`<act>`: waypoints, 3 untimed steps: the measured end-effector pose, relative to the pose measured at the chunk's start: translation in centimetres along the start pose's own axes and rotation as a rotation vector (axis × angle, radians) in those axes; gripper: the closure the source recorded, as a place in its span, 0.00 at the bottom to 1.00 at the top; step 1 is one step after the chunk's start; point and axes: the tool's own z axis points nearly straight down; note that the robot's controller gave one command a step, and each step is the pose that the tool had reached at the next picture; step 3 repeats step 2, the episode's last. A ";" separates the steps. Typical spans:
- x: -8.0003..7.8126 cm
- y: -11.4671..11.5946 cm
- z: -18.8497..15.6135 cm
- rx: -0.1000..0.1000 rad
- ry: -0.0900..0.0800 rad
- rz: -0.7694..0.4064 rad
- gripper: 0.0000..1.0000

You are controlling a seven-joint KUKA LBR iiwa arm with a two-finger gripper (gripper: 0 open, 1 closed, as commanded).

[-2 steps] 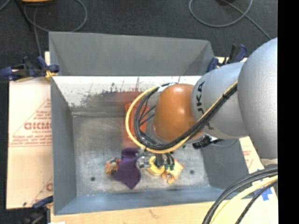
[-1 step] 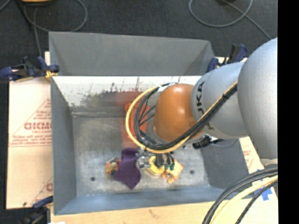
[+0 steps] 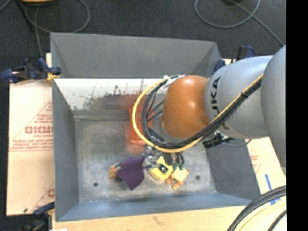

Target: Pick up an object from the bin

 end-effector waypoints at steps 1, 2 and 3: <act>0.0 1.1 -5.1 -0.001 -0.007 0.000 1.00; -0.2 -1.3 -10.6 -0.001 -0.007 -0.005 1.00; -0.2 -1.3 -10.6 -0.001 -0.007 -0.005 1.00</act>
Offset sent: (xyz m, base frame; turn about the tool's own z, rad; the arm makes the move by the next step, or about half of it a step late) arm 0.0030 -0.0199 0.1150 -0.0041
